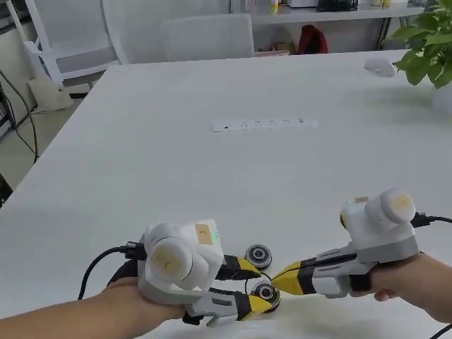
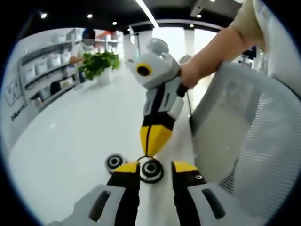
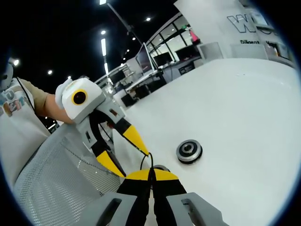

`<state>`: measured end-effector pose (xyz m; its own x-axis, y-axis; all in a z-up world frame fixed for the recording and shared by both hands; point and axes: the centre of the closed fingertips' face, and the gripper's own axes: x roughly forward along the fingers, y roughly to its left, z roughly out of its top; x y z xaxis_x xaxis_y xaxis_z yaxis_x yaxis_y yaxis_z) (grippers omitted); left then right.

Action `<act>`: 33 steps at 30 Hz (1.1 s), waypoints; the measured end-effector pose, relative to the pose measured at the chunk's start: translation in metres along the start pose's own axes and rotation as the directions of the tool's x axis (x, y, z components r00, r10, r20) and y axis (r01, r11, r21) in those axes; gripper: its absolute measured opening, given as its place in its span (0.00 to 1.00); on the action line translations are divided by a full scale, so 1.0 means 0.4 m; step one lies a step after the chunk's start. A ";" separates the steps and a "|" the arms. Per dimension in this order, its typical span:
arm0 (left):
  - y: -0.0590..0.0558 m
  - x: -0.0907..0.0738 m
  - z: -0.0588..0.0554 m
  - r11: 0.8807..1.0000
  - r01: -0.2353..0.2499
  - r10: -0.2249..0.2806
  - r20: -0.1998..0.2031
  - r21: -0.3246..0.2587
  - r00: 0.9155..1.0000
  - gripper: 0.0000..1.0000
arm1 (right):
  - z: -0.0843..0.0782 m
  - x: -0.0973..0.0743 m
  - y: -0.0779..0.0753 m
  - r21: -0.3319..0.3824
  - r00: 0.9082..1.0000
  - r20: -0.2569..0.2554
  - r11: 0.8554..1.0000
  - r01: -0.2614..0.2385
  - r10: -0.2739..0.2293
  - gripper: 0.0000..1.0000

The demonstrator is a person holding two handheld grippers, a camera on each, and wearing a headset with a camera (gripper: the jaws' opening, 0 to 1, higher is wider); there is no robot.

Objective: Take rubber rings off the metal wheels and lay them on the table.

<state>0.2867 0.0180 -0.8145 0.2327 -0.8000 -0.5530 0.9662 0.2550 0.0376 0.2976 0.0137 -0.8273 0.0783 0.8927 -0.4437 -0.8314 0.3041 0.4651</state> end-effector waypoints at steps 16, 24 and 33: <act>0.025 -0.095 0.005 0.996 -0.040 0.044 0.051 -0.078 0.998 0.42 | 0.025 -0.003 0.018 -0.018 1.000 0.015 1.000 -0.014 0.014 0.00; 0.030 -0.134 -0.013 0.996 -0.054 0.058 0.049 -0.077 0.997 0.49 | 0.047 0.001 0.028 -0.033 1.000 0.022 0.999 -0.020 0.020 0.00; 0.046 -0.176 -0.041 0.990 -0.092 0.098 0.048 -0.103 0.994 0.54 | 0.065 0.036 0.034 -0.053 0.999 0.007 0.998 -0.031 0.031 0.00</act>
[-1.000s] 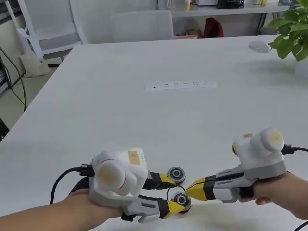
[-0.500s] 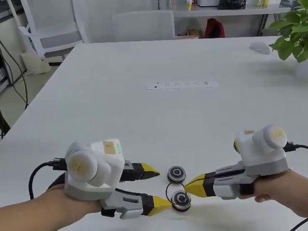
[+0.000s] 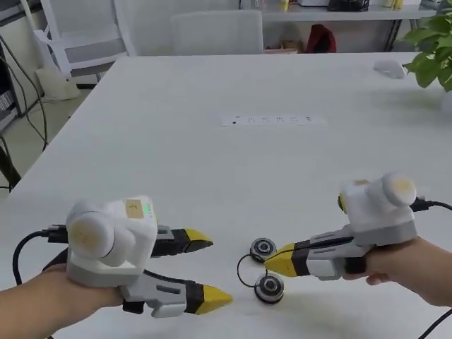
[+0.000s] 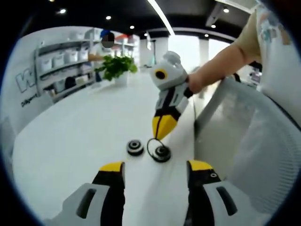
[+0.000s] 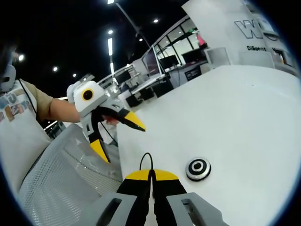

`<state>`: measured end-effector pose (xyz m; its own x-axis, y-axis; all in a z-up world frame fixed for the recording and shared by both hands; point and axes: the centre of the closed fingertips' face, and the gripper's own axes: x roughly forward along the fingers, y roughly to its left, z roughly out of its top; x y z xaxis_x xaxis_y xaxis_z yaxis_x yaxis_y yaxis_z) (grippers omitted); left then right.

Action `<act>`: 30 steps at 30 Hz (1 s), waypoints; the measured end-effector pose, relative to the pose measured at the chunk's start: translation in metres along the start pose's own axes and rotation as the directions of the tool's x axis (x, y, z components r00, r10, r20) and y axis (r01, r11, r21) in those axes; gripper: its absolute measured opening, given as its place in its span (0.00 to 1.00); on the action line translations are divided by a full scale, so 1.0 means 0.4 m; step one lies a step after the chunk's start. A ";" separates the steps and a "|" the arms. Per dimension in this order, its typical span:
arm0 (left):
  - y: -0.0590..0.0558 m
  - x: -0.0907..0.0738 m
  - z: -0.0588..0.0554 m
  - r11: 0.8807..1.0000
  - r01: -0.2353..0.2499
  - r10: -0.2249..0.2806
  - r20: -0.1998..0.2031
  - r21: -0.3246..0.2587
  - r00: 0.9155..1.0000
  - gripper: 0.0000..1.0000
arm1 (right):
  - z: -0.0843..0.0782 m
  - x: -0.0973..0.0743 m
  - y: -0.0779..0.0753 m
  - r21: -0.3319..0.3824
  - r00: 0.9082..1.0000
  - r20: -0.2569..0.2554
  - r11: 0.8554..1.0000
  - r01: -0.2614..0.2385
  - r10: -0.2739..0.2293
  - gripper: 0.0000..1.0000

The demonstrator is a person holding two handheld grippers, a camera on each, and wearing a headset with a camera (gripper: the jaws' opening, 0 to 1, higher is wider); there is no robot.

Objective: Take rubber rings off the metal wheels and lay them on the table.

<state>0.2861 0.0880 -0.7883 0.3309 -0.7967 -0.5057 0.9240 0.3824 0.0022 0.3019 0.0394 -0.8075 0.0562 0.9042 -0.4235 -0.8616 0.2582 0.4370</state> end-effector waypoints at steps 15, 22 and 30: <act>0.017 -0.039 -0.044 0.998 -0.048 0.047 -0.019 -0.031 0.999 0.63 | 0.003 0.068 0.001 -0.038 0.999 -0.046 0.999 -0.009 0.007 0.00; 0.014 -0.050 -0.062 0.998 -0.053 0.051 -0.034 -0.045 0.998 0.68 | -0.011 0.088 -0.001 -0.049 0.998 -0.069 0.999 -0.002 -0.001 0.00; 0.012 -0.058 -0.073 0.996 -0.057 0.055 -0.042 -0.063 0.998 0.72 | -0.022 0.104 -0.012 -0.059 0.996 -0.091 0.998 0.017 -0.022 0.00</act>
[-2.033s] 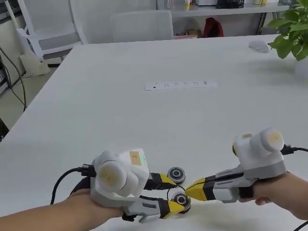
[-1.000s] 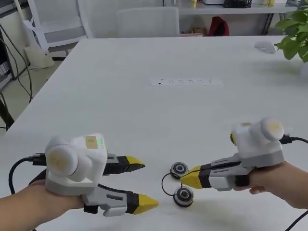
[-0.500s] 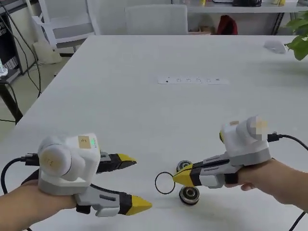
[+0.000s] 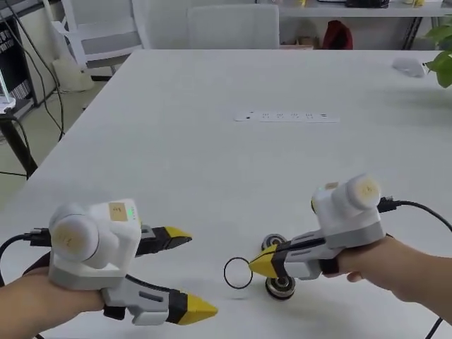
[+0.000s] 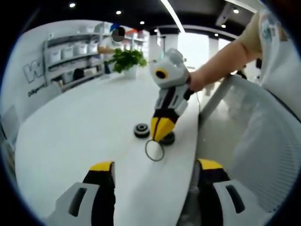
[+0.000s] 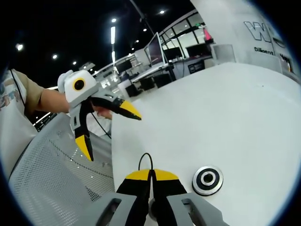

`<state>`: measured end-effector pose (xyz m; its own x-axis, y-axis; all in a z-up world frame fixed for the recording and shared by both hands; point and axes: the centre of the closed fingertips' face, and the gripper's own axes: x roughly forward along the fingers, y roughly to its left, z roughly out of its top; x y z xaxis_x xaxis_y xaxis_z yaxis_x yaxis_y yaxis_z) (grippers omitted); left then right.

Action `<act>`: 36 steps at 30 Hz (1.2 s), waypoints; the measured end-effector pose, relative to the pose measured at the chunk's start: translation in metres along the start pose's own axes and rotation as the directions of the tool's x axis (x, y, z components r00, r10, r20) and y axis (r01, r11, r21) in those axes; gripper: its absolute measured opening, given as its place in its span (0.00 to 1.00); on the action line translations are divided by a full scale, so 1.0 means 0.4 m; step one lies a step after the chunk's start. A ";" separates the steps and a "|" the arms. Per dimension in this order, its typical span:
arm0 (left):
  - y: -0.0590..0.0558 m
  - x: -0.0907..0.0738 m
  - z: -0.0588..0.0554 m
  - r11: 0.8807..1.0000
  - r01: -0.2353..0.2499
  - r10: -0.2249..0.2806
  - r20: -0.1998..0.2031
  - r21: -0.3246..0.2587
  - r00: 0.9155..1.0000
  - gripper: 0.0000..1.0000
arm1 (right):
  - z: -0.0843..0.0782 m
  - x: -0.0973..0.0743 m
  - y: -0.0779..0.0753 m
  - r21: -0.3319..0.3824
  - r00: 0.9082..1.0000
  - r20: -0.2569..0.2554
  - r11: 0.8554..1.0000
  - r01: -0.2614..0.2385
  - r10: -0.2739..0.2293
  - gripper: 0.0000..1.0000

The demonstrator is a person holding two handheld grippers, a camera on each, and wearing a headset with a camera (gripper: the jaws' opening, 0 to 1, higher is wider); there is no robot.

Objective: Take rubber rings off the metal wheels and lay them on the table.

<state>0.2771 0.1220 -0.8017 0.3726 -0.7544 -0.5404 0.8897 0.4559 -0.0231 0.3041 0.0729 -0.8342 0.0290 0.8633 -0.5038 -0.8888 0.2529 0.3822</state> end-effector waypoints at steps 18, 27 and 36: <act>-0.001 0.001 -0.021 0.999 0.002 -0.002 -0.013 -0.034 1.000 0.77 | -0.025 0.019 -0.013 -0.032 0.999 -0.040 0.999 0.033 -0.034 0.00; -0.005 0.009 -0.018 0.999 0.012 -0.013 -0.018 -0.031 1.000 0.78 | -0.028 0.013 -0.019 -0.040 0.998 -0.038 0.998 0.042 -0.044 0.07; -0.008 0.017 -0.012 0.999 0.022 -0.022 -0.019 -0.028 1.000 0.78 | -0.012 -0.001 -0.018 -0.046 0.999 -0.014 0.998 0.041 -0.041 0.17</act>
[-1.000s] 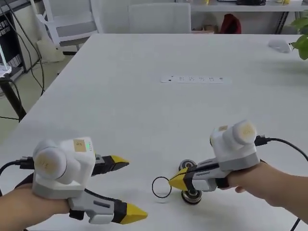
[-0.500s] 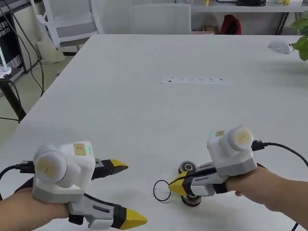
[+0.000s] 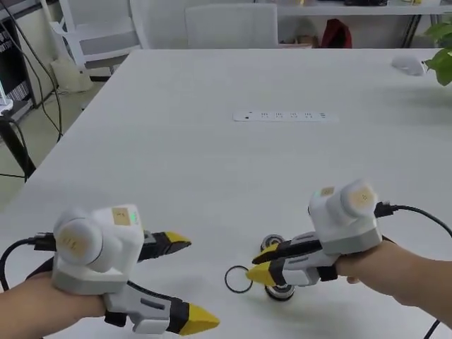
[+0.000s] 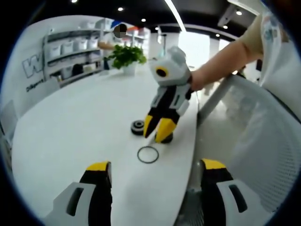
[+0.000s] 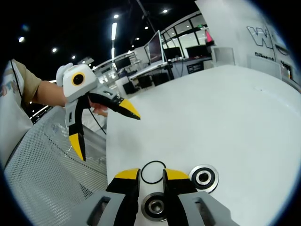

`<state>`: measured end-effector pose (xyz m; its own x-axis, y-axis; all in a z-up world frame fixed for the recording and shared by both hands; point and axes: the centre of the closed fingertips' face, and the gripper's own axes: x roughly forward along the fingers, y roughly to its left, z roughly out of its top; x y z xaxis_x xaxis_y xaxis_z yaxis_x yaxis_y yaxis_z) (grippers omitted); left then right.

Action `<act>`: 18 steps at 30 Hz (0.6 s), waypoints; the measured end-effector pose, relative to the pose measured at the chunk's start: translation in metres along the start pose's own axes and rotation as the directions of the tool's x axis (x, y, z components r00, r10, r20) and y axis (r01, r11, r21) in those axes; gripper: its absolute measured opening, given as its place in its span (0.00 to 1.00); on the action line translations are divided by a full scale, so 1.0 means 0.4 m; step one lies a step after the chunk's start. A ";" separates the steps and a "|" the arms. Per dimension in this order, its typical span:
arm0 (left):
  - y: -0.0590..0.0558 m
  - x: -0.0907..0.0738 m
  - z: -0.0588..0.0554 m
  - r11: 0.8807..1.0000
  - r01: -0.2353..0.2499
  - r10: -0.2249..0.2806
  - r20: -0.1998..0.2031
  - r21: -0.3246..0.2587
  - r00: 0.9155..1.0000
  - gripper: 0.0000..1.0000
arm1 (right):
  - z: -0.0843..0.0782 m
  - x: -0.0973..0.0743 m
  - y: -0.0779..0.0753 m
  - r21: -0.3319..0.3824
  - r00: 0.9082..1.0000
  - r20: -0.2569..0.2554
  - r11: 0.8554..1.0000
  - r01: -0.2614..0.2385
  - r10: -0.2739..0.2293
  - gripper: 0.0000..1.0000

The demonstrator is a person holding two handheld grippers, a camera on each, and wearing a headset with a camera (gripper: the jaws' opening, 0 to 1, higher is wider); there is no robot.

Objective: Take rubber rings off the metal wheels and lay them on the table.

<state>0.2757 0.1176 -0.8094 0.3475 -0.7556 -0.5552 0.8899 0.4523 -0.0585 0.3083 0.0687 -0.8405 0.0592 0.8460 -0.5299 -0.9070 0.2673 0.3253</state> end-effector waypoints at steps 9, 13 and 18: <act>0.005 0.009 0.014 1.000 0.006 -0.006 0.000 0.010 1.000 0.78 | 0.026 -0.037 0.001 -0.005 0.999 0.044 1.000 0.008 -0.008 0.22; 0.004 0.019 0.024 1.000 0.013 -0.013 -0.001 0.017 1.000 0.78 | 0.026 -0.054 -0.003 -0.009 0.998 0.054 1.000 0.016 -0.015 0.24; 0.004 0.033 0.036 0.999 0.022 -0.022 -0.002 0.029 1.000 0.77 | 0.019 -0.072 -0.006 -0.014 0.998 0.058 1.000 0.025 -0.024 0.25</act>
<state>0.2861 0.1014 -0.8048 0.3274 -0.7646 -0.5551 0.9055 0.4218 -0.0469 0.3121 0.0472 -0.8202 0.1053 0.8647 -0.4911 -0.9112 0.2817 0.3005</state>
